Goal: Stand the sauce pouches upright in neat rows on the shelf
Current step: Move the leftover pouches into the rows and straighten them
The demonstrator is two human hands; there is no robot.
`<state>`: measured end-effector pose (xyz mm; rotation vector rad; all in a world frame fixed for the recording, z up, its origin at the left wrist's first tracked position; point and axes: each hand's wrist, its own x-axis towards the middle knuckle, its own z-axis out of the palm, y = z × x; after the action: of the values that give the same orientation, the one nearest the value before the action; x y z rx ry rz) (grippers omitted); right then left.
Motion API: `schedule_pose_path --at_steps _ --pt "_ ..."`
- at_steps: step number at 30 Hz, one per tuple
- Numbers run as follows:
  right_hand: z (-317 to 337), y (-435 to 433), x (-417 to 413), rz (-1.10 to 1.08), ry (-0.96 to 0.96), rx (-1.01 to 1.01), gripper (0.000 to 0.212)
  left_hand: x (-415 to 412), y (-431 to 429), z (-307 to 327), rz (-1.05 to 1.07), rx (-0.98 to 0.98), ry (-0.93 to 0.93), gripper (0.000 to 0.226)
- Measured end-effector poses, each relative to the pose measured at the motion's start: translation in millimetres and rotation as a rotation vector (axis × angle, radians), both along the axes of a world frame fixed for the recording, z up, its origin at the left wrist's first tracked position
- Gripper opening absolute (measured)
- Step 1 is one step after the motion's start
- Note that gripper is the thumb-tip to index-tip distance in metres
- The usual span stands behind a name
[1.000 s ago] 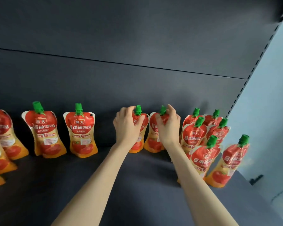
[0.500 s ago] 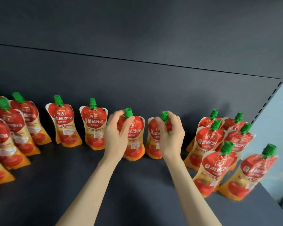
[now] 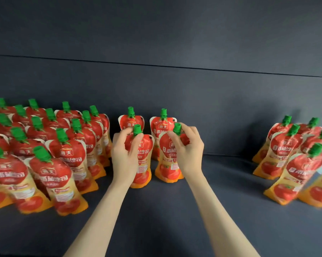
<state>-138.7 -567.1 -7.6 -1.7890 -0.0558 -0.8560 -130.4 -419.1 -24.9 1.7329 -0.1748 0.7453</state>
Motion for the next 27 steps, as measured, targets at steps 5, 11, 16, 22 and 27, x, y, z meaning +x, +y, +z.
schedule_pose_path --at_steps 5,11,16,22,27 --pt "-5.4 41.3 -10.5 -0.076 -0.005 -0.003 0.028 -6.8 31.7 0.8 -0.061 0.034 -0.034 0.023" --pt "-20.2 45.5 -25.6 -0.016 0.13 0.217 0.045 -19.4 41.5 -15.9 -0.205 -0.051 0.082 0.057" --pt "-64.0 36.1 -30.9 0.034 0.304 0.188 0.034 -21.7 46.7 -53.1 -0.209 -0.03 0.297 0.07" --pt "-80.1 32.4 -33.6 0.051 0.333 0.112 0.039 -24.1 41.5 -67.9 -0.123 0.084 0.334 0.057" --pt "-80.9 30.3 -25.2 0.028 0.347 0.114 0.042 -8.8 40.3 -68.6 -0.113 0.089 0.341 0.058"
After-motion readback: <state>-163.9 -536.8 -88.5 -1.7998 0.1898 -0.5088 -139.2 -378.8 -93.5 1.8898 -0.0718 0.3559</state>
